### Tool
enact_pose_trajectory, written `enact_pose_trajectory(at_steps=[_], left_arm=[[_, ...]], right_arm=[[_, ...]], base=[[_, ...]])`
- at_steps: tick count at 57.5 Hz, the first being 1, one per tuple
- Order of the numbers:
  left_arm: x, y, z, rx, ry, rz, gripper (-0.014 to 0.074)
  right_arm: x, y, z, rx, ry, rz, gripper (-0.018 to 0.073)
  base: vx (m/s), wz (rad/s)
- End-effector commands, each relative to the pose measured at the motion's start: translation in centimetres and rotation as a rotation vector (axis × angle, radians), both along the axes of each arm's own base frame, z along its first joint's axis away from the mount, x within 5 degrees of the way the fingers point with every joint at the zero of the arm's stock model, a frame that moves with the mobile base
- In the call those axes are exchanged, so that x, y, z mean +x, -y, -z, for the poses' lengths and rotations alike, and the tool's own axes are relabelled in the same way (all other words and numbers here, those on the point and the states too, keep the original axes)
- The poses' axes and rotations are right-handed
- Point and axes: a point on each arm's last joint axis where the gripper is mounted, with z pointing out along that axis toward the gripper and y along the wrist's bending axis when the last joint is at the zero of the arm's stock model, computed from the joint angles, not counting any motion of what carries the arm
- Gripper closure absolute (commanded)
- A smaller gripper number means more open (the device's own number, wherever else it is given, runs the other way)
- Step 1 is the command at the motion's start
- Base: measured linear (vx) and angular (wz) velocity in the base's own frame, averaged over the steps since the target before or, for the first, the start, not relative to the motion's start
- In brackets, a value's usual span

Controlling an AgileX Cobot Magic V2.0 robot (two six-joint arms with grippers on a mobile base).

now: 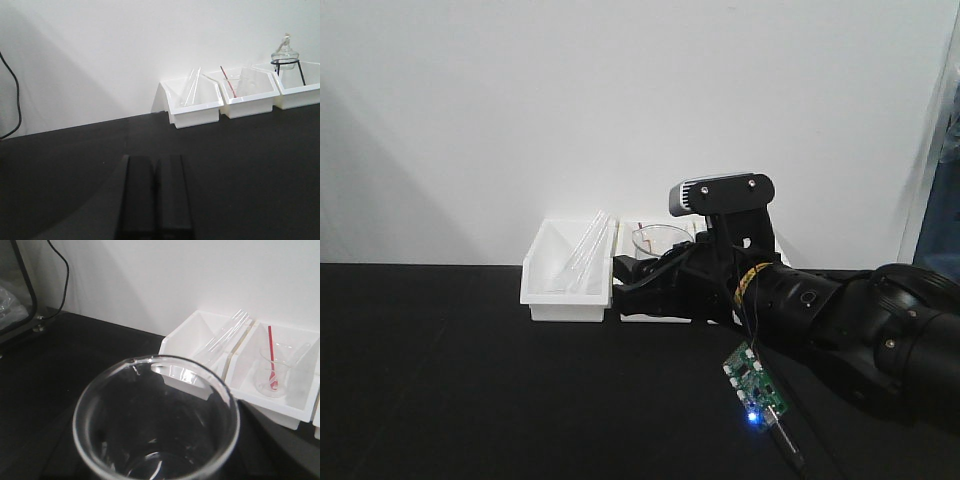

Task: Pick beaker and place in left cabinet
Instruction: 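Hold the beaker in the right gripper while the base turns away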

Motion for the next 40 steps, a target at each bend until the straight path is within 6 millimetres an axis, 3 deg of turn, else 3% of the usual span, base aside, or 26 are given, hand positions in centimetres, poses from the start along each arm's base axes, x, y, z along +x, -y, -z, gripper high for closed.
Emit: enact_pose_trajectory(at_steps=[1,40], left_arm=[[-0.16,0.02,-0.33,-0.017,0.086,0.005,0.0595],[-0.16,0.02,-0.33,-0.017,0.086,0.005,0.0595]], right_arm=[[-0.76,0.26,-3.54,0.075,0.124,-0.03,0.0562],[-0.76,0.26,-3.54,0.075,0.124,-0.03,0.0562]], base=[[-0.16,0.08],[-0.22,0.12]])
